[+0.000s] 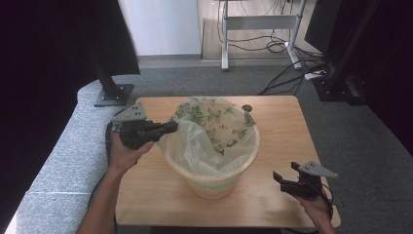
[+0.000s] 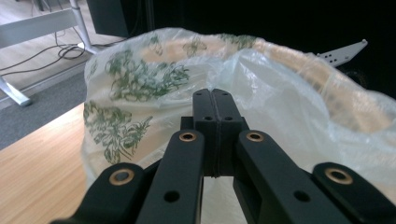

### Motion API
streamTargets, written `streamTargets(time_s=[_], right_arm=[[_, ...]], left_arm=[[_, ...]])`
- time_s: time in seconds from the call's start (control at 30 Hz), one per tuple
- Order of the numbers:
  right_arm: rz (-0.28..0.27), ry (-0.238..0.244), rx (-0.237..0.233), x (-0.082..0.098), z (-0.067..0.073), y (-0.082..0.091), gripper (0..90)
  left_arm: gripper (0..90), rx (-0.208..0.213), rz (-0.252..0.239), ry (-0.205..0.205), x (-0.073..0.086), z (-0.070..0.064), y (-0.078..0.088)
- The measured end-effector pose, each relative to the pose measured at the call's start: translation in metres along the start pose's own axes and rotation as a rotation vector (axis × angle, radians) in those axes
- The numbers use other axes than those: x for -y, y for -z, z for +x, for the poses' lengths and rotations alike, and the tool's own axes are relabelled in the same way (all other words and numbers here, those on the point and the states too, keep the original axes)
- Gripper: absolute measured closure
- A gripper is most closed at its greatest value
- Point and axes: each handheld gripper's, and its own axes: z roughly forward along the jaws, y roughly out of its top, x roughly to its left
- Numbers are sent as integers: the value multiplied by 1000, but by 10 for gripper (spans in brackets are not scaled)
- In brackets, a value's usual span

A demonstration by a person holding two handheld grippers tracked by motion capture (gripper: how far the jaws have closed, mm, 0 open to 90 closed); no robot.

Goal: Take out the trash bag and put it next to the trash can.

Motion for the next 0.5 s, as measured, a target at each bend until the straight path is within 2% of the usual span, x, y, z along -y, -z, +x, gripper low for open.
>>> streamTargets(time_s=[0.2,0.5], right_arm=[[-45,22,-40,-36,-2,11,167],[-117,11,-89,-80,0,20,162]], left_arm=[[900,4,-2,-2,-4,-2,-4],[900,3,-12,9,1,0,1]])
